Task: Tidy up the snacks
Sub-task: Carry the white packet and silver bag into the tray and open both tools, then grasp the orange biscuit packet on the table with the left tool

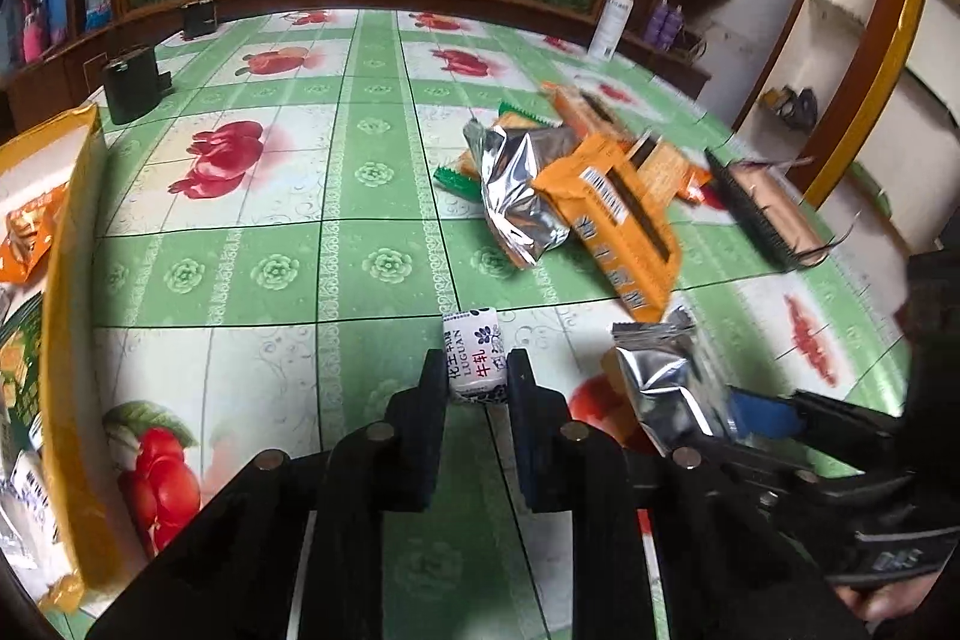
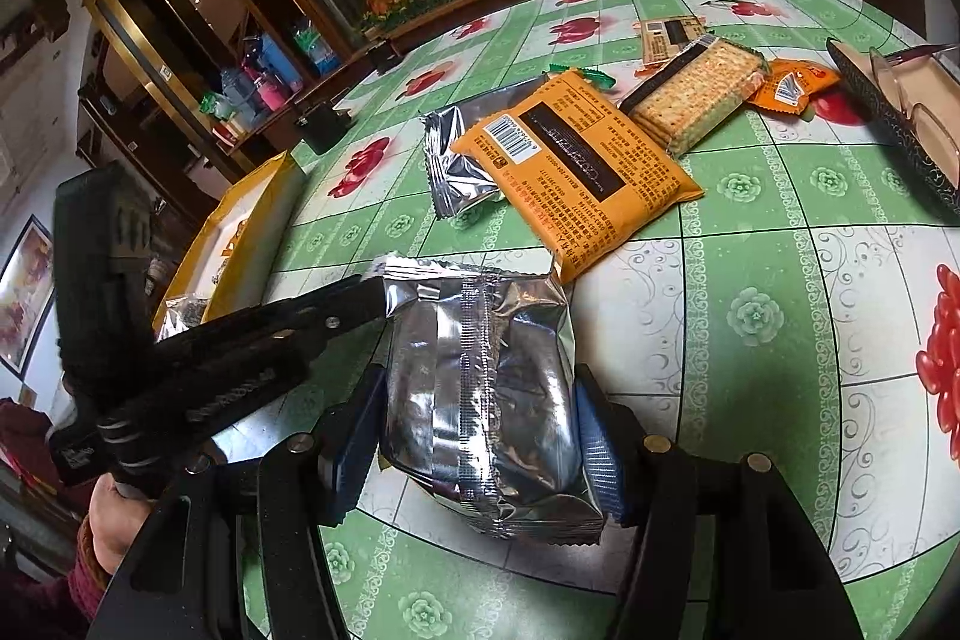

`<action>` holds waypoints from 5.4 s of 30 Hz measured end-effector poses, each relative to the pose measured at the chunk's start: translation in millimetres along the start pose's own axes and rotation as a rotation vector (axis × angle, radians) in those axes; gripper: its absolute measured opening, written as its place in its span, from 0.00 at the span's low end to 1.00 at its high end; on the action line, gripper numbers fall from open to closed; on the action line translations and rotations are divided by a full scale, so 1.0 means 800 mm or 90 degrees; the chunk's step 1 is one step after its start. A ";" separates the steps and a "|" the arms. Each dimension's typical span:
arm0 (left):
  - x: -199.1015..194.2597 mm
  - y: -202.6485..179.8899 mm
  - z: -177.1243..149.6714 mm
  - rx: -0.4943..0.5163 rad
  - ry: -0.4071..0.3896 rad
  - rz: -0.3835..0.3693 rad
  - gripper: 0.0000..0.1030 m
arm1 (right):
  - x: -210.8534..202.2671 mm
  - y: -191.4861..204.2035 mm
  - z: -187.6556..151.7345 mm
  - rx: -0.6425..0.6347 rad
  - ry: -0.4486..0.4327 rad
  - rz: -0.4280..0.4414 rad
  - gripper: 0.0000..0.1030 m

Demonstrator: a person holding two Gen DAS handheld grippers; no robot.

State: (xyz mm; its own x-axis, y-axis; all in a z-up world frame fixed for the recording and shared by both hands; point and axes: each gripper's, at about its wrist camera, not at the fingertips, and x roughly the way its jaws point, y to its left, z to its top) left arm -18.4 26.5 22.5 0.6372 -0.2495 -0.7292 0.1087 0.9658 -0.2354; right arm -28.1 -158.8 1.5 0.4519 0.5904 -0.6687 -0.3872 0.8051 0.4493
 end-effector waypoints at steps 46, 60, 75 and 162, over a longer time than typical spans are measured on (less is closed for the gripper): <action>-0.152 0.330 0.007 -0.296 -0.103 0.132 0.18 | 0.245 0.332 0.138 -0.172 0.120 0.098 0.63; -0.137 0.336 -0.001 -0.295 -0.074 0.144 0.19 | 0.301 0.344 0.145 -0.183 0.150 0.056 0.65; -0.162 0.301 -0.005 -0.304 -0.117 0.144 0.54 | 0.230 0.299 0.141 -0.116 0.121 0.137 0.66; 0.004 -0.051 -0.019 -0.026 0.116 0.001 0.89 | 0.030 -0.054 0.061 0.098 0.061 0.188 0.76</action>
State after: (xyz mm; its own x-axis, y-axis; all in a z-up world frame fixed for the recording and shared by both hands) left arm -32.5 -14.9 19.9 0.4876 -0.2604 -0.8333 0.0743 0.9634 -0.2576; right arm 38.9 -176.8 -4.8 0.2577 0.7971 -0.5461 -0.3612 0.6037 0.7107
